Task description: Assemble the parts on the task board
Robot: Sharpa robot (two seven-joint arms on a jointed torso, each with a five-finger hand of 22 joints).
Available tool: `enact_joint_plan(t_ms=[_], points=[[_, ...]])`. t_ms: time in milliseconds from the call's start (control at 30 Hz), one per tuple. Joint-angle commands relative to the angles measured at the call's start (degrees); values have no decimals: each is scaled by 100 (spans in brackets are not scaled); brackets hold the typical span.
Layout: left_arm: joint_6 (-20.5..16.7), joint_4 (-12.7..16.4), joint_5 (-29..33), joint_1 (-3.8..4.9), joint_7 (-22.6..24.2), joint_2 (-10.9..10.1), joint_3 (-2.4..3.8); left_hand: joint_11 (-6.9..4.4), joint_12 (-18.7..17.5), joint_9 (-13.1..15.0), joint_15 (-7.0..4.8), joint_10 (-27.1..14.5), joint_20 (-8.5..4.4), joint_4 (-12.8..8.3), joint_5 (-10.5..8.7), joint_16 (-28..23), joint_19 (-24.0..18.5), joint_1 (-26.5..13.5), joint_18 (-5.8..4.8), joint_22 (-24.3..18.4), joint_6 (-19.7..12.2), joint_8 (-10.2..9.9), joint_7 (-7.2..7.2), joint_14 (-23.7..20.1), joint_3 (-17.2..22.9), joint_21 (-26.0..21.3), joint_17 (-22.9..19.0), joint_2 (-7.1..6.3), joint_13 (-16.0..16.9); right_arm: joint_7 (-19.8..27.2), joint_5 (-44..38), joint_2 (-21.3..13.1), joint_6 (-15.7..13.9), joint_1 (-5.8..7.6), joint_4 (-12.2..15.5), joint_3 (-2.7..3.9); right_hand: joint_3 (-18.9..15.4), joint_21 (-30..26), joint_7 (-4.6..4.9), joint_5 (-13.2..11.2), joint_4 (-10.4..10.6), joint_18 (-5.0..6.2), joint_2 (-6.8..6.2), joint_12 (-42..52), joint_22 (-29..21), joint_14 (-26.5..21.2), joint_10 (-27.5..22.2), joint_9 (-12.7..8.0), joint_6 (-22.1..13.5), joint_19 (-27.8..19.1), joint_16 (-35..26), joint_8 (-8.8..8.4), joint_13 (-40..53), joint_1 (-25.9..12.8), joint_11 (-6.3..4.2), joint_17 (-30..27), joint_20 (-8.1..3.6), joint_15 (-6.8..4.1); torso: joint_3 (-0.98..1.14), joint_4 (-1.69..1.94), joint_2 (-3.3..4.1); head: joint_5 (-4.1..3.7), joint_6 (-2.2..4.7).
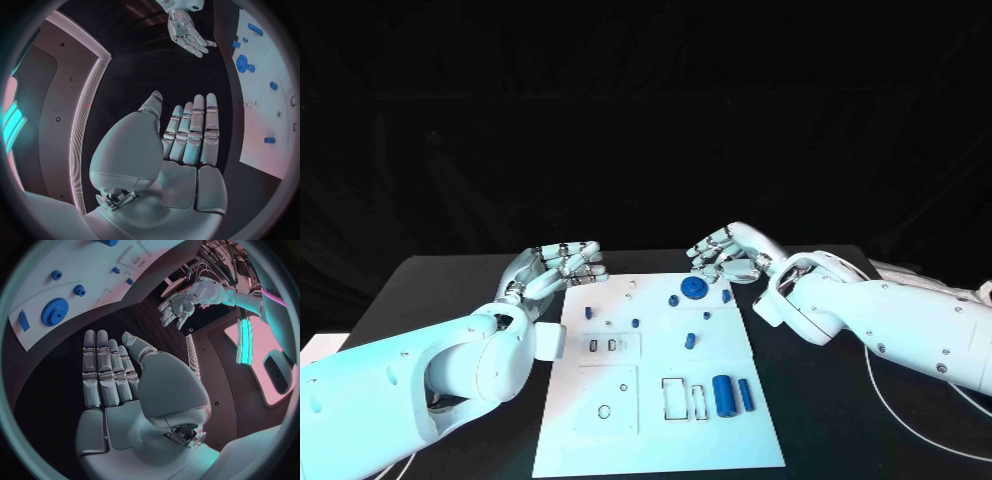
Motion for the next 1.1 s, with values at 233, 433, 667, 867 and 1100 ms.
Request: enact_joint_plan(t_ms=[233,433,667,867,1100], points=[[242,299,-53,33,-63,-60,33,8,-83,-11,-7,46,-13,-72,-38,-75,141,-29,65,11,16,-75,23,47,-31,65,42,43,-2,-1618,-2940,166,890,192,136,14,194,1086,-152,-85,180,20,-204,-14,644,455,93,6,73,189,1253,-15,10,-143,-111,777,-211,-176,-10,87,315,-79,63],[211,329,-53,41,-58,-46,36,20,-104,-14,-5,30,-15,-87,-37,-84,169,-40,62,11,-3,-95,40,66,-51,69,61,36,-4,-1976,-3526,282,1344,298,165,15,382,1809,-187,-165,368,22,-384,-10,1101,392,-11,6,38,131,2556,-22,11,-198,-131,1487,-191,-160,-18,116,418,-136,88],[224,344,-52,42,-61,-28,38,22,-109,-14,-5,26,-16,-90,-37,-85,177,-43,62,12,-8,-100,44,74,-56,71,66,35,-4,-2226,-3891,374,1771,358,177,14,422,2061,-218,-218,468,25,-453,-17,1271,347,-51,8,33,11,2869,-18,9,-200,-132,1667,-166,-124,-35,170,492,-177,100],[233,358,-49,43,-70,-39,38,22,-110,-14,-5,26,-16,-91,-37,-85,179,-43,62,12,-8,-101,45,75,-57,71,67,36,-4,-2277,-4008,438,1940,371,143,14,444,2358,-231,-238,524,-13,-471,-14,1607,330,-66,10,41,49,3144,-15,10,-180,-127,1905,-152,-117,-42,204,527,-184,105],[236,364,-42,43,-85,-51,38,23,-111,-14,-5,26,-17,-91,-37,-86,182,-46,62,12,-9,-102,45,77,-59,72,69,36,-4,-2250,-4055,543,2062,375,100,11,486,2771,-247,-263,605,-68,-477,-10,2085,342,-24,15,88,135,3672,-9,13,-163,-133,2431,-144,-116,-42,213,551,-163,107]])
